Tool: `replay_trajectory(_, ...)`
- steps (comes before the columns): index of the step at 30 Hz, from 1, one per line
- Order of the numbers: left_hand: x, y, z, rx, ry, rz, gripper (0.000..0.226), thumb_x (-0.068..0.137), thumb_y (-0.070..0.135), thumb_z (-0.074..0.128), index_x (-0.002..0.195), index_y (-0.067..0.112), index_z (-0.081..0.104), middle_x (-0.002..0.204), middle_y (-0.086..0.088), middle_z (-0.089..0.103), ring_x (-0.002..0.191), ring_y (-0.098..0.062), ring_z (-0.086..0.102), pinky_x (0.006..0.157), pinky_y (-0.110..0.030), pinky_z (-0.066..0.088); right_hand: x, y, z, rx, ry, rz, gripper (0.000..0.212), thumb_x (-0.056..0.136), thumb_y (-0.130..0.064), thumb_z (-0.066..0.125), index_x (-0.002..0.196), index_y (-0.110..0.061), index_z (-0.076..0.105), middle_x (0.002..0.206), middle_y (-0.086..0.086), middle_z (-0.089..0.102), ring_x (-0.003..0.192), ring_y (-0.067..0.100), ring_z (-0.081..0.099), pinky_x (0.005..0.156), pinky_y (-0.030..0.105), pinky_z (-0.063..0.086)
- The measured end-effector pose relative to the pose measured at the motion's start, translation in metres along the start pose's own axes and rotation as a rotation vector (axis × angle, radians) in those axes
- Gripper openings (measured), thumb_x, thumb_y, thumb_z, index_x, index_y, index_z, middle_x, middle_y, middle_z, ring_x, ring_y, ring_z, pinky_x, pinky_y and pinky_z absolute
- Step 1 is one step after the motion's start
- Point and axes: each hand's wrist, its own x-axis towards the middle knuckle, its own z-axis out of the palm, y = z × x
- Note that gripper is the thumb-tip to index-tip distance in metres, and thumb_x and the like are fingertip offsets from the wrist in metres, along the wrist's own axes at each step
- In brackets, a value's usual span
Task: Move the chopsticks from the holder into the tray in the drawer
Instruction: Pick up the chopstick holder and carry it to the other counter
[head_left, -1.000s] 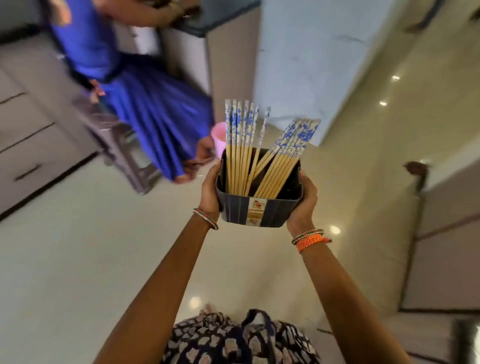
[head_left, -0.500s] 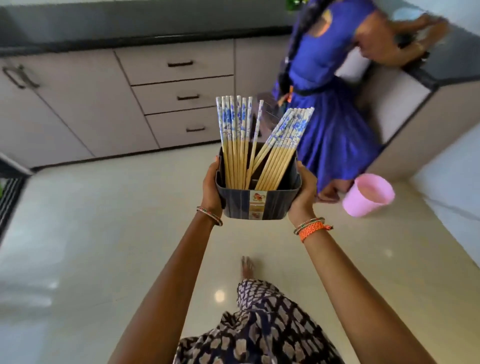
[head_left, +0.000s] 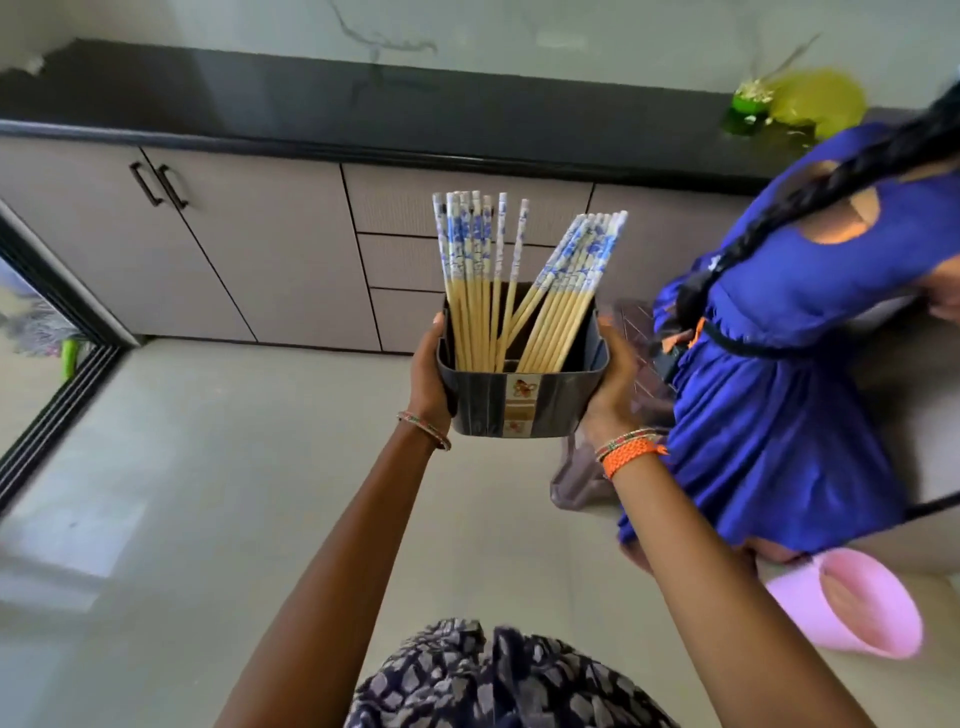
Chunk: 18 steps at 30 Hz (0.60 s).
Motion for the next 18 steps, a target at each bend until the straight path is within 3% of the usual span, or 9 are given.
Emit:
replay_trajectory(3, 0.050, 0.001, -0.014, 0.008, 0.039, 0.036, 0.038, 0.098, 0.028, 0.026, 0.090, 0.018, 0.061, 0.075, 0.010, 0.074, 0.074, -0.003, 0.069, 0.064, -0.019, 0.056, 0.047, 0.016, 0.019, -0.038, -0.050, 0.001, 0.029, 0.085, -0.033, 0.050, 0.076, -0.019, 0.073, 0.078, -0.002, 0.071, 0.084, 0.022, 0.063, 0.080, 0.038, 0.050)
replay_trajectory(7, 0.123, 0.001, -0.032, 0.001, 0.065, 0.039, 0.036, 0.098, 0.028, 0.026, 0.093, 0.017, 0.060, 0.076, 0.010, 0.074, 0.073, -0.003, 0.069, 0.062, -0.018, 0.055, 0.114, 0.037, 0.047, -0.171, 0.131, -0.021, 0.029, 0.093, -0.019, 0.047, 0.074, -0.022, 0.069, 0.073, -0.008, 0.072, 0.080, 0.014, 0.067, 0.079, 0.037, 0.054)
replay_trajectory(10, 0.187, 0.000, -0.040, -0.008, 0.086, 0.036, 0.036, 0.098, 0.028, 0.026, 0.094, 0.017, 0.060, 0.076, 0.010, 0.075, 0.072, -0.003, 0.069, 0.061, -0.018, 0.055, 0.173, 0.047, 0.069, -0.168, 0.165, 0.069, 0.027, 0.088, -0.025, 0.050, 0.066, -0.021, 0.064, 0.059, -0.011, 0.069, 0.067, 0.011, 0.065, 0.062, 0.028, 0.051)
replay_trajectory(12, 0.236, 0.000, -0.046, 0.004, 0.093, 0.037, 0.036, 0.098, 0.028, 0.027, 0.093, 0.018, 0.061, 0.077, 0.009, 0.074, 0.074, -0.004, 0.069, 0.067, -0.023, 0.056, 0.218, 0.052, 0.084, -0.186, 0.176, 0.134, 0.028, 0.090, -0.027, 0.049, 0.067, -0.019, 0.062, 0.059, -0.008, 0.068, 0.064, 0.012, 0.064, 0.059, 0.025, 0.049)
replay_trajectory(15, 0.307, 0.012, -0.050, 0.052, 0.094, 0.043, 0.035, 0.098, 0.027, 0.028, 0.092, 0.017, 0.061, 0.077, 0.009, 0.073, 0.076, -0.004, 0.067, 0.073, -0.025, 0.052, 0.277, 0.058, 0.108, -0.146, 0.130, 0.213, 0.032, 0.094, -0.029, 0.044, 0.074, -0.018, 0.065, 0.073, 0.002, 0.068, 0.072, 0.017, 0.063, 0.068, 0.029, 0.051)
replay_trajectory(18, 0.376, 0.022, -0.056, 0.050, 0.063, 0.026, 0.036, 0.098, 0.026, 0.026, 0.091, 0.017, 0.060, 0.075, 0.010, 0.074, 0.074, -0.003, 0.068, 0.067, -0.021, 0.055, 0.333, 0.065, 0.132, -0.079, 0.074, 0.219, 0.041, 0.097, -0.031, 0.039, 0.071, -0.022, 0.069, 0.065, -0.005, 0.073, 0.063, 0.011, 0.070, 0.055, 0.021, 0.054)
